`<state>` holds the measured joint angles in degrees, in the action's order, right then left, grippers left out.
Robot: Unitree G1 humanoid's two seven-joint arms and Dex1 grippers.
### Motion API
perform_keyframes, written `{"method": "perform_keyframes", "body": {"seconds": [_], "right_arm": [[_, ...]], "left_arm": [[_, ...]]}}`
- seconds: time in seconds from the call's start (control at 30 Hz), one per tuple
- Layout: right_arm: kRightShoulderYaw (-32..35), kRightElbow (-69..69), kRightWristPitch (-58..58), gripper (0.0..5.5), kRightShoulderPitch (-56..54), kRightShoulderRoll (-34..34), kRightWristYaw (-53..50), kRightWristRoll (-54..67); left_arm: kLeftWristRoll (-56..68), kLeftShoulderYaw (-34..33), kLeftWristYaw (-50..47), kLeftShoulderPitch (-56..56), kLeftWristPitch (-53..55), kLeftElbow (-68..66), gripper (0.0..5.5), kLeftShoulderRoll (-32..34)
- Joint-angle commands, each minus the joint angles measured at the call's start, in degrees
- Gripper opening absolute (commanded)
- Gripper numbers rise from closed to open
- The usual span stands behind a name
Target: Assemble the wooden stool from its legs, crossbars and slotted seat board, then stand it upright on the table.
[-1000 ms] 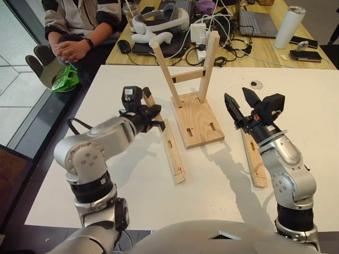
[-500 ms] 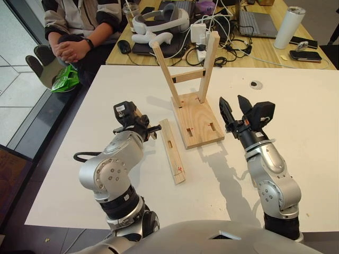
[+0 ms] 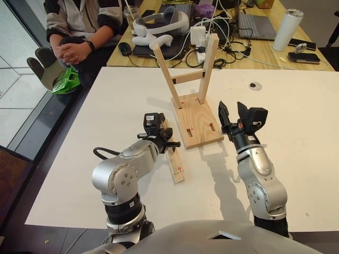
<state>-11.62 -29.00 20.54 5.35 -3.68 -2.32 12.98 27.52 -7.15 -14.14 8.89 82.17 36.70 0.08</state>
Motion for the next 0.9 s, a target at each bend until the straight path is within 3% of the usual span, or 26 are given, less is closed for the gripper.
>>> {"method": "perform_keyframes", "body": {"seconds": [0.03,0.4,0.6,0.9], "right_arm": [[-0.1,1.1,-0.7,3.15,-1.4,-1.5,-0.2,-0.4],[0.9,3.2,-1.3,3.15,-3.2,-0.9,0.7,-0.7],[0.6,3.8,-1.5,3.15,-3.3,-0.8,1.1,-0.7],[0.7,4.6,-1.3,3.15,-3.8,-0.8,2.0,-0.7]], "left_arm": [[-4.4,1.7,0.0,-0.6,-1.9,-4.4,0.41,1.2],[-13.9,9.5,9.8,4.9,-26.0,-17.0,0.41,11.4],[-17.5,7.4,10.6,2.7,-38.7,-20.3,0.41,11.0],[-16.5,1.9,1.7,-1.9,-37.7,-19.3,0.41,-3.2]]}}
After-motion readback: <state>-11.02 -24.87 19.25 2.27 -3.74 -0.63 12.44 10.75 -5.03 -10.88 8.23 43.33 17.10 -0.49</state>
